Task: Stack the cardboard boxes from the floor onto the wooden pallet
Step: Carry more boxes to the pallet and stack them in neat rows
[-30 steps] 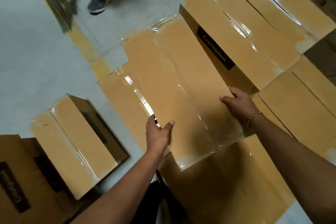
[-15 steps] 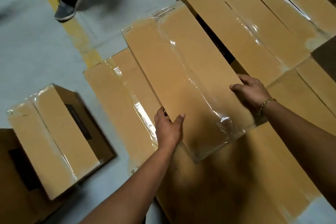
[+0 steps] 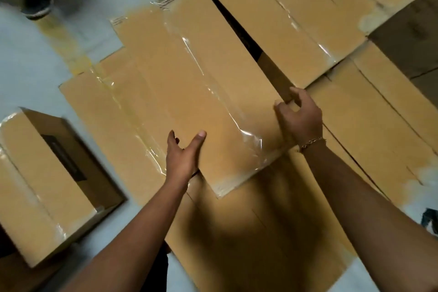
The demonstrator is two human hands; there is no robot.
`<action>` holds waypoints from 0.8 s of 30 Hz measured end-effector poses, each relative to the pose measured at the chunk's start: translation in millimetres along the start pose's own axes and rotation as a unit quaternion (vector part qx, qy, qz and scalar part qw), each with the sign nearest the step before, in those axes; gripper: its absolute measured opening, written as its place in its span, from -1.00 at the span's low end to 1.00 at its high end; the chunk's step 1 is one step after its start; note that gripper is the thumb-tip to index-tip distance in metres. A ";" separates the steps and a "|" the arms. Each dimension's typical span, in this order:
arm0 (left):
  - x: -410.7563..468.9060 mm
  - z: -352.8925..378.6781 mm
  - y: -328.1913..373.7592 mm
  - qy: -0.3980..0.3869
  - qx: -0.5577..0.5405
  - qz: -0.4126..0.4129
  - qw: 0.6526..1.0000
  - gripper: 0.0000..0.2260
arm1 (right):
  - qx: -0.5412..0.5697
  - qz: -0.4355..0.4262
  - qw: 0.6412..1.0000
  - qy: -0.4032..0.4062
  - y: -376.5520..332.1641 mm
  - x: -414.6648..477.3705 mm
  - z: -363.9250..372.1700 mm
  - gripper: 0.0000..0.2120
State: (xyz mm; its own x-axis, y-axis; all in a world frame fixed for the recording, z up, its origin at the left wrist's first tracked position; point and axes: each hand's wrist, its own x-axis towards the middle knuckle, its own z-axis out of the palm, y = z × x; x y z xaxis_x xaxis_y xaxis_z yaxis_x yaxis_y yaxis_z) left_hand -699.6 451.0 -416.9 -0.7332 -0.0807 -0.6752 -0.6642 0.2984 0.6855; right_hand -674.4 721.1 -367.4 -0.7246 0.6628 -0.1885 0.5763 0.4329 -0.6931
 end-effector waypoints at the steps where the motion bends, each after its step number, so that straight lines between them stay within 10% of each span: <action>1: 0.8 2.1 -0.2 -0.005 -0.012 -0.008 1.000 0.17 | 0.007 0.035 0.999 0.019 10.6 -8.0 -2.3 -0.42; 6: 11.6 8.7 -0.6 -0.011 -0.036 -0.013 0.999 0.10 | 0.197 0.289 0.937 0.008 51.3 -44.6 -4.1 -0.12; 9: 10.9 11.7 2.3 -0.001 -0.035 -0.005 0.999 0.08 | 0.286 0.365 0.885 -0.044 65.4 -61.5 9.3 -0.36; 24: 34.9 27.0 30.2 -0.006 -0.043 0.025 0.999 -0.13 | 0.351 0.308 0.882 -0.056 41.2 -15.7 24.9 -0.78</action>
State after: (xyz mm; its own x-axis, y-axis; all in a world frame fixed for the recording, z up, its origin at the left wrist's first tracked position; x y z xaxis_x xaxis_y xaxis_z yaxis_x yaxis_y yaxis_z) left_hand -741.3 482.9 -427.1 -0.7643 -0.0569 -0.6423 -0.6373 0.2185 0.7390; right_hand -648.7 713.3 -410.3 -0.4103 0.5588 -0.7207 0.5269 -0.4997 -0.6875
